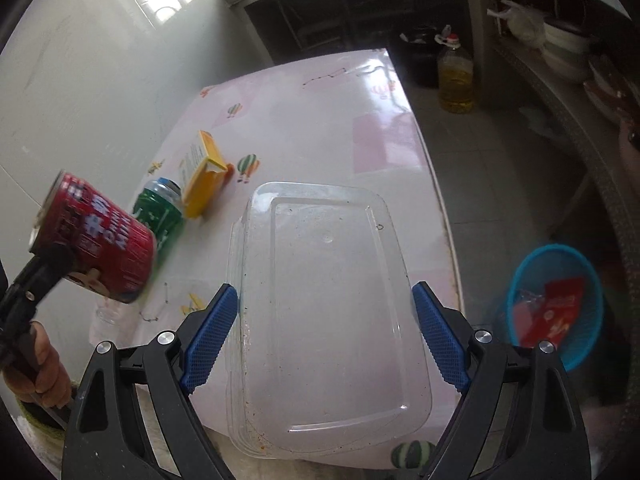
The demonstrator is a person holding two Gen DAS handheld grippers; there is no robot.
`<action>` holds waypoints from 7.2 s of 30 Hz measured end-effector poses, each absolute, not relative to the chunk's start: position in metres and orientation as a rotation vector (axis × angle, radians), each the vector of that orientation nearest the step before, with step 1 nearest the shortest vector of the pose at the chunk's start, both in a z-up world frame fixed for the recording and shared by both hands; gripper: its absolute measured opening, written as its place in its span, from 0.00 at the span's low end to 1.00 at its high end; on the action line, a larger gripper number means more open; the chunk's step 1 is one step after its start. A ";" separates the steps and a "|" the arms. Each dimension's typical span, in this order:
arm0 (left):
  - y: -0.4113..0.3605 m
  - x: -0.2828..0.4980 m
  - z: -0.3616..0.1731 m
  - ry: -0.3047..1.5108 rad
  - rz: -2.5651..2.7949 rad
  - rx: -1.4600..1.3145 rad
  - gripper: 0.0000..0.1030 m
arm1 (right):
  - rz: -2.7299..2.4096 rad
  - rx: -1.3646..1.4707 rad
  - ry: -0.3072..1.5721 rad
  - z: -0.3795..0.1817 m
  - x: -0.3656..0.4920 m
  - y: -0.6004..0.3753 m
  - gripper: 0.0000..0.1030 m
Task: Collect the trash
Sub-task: 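Grasp the red cartoon can with the left tool while the right tool holds the clear box, then carry the red can and clear box over the blue wastebasket and open both tools, then bring both open tools back toward the table, then grasp the green bottle with the right tool and lift it, then grasp the blue-white toothpaste box with the left tool while the right tool holds the green bottle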
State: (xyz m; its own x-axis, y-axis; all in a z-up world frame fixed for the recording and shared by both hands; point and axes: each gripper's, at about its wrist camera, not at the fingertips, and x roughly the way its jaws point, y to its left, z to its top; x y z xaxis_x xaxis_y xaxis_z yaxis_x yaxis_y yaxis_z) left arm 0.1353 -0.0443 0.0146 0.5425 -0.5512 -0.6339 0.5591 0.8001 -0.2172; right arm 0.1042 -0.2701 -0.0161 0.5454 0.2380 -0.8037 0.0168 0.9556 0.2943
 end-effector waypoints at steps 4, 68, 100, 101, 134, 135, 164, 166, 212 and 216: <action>-0.065 0.140 -0.035 0.847 -0.646 0.025 0.68 | 0.103 0.220 0.955 -0.019 0.090 -0.270 0.81; -0.493 0.200 -0.111 1.286 -1.006 0.264 0.77 | -0.560 1.313 0.783 -0.245 -0.073 -0.543 0.86; -0.088 0.138 0.037 0.720 -0.737 0.008 0.77 | -0.166 0.713 0.736 -0.051 0.012 -0.424 0.86; -0.068 0.131 0.037 0.694 -0.698 0.002 0.77 | -0.122 0.701 0.737 -0.044 0.020 -0.414 0.86; 0.116 0.120 -0.057 0.837 -0.647 -0.400 0.77 | 0.667 0.460 1.335 -0.066 0.237 -0.050 0.86; 0.113 0.118 -0.058 0.838 -0.666 -0.399 0.76 | 0.661 0.441 1.340 -0.067 0.236 -0.050 0.85; 0.136 0.207 -0.052 0.824 -0.119 0.077 0.76 | 0.377 0.411 1.254 -0.057 0.132 -0.187 0.65; 0.142 0.210 -0.060 0.844 -0.129 0.075 0.71 | 0.329 0.442 1.229 -0.055 0.128 -0.200 0.65; 0.065 0.145 -0.058 1.158 -0.394 -0.040 0.45 | 0.278 0.468 1.169 -0.045 0.110 -0.252 0.65; 0.055 0.141 -0.057 1.142 -0.375 0.010 0.46 | 0.274 0.475 1.168 -0.045 0.112 -0.255 0.66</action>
State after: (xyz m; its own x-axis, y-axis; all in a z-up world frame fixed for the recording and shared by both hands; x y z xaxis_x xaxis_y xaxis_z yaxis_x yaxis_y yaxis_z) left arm 0.1408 0.0550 -0.0571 0.3609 -0.2856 -0.8878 0.2961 0.9378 -0.1813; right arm 0.1120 -0.2553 -0.0448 0.3747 0.4447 -0.8135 0.0373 0.8695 0.4925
